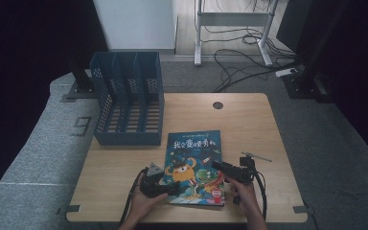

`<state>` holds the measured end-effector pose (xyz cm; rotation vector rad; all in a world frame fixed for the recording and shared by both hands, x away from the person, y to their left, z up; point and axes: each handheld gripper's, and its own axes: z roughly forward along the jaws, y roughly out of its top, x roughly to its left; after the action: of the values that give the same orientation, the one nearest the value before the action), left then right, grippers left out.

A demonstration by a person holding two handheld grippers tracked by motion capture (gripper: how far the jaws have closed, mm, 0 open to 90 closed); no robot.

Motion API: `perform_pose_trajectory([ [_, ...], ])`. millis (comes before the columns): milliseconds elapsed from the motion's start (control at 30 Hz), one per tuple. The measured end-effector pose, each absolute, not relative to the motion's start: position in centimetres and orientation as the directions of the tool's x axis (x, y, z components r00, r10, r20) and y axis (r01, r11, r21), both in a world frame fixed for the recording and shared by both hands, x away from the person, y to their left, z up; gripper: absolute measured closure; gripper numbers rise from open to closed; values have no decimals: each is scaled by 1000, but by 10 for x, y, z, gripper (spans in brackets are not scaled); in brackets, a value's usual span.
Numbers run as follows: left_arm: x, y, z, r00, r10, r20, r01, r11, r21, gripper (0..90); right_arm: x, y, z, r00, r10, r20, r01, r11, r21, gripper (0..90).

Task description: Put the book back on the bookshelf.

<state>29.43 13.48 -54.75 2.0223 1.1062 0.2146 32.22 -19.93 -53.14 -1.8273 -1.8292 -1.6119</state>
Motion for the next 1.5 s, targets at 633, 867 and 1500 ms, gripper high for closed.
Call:
perform_pose_trajectory([
  [633, 296, 139, -547, 605, 759, -242, 640, -282, 715, 174, 323, -178, -535, -343, 710, 615, 763, -172, 623, 362],
  [867, 296, 139, -547, 609, 759, -232, 635, -291, 715, 175, 334, -177, -541, -390, 740, 548, 740, -103, 665, 379],
  [1500, 293, 135, -546, 634, 750, -189, 617, -343, 708, 177, 375, -180, -550, -412, 734, 540, 728, -91, 680, 437],
])
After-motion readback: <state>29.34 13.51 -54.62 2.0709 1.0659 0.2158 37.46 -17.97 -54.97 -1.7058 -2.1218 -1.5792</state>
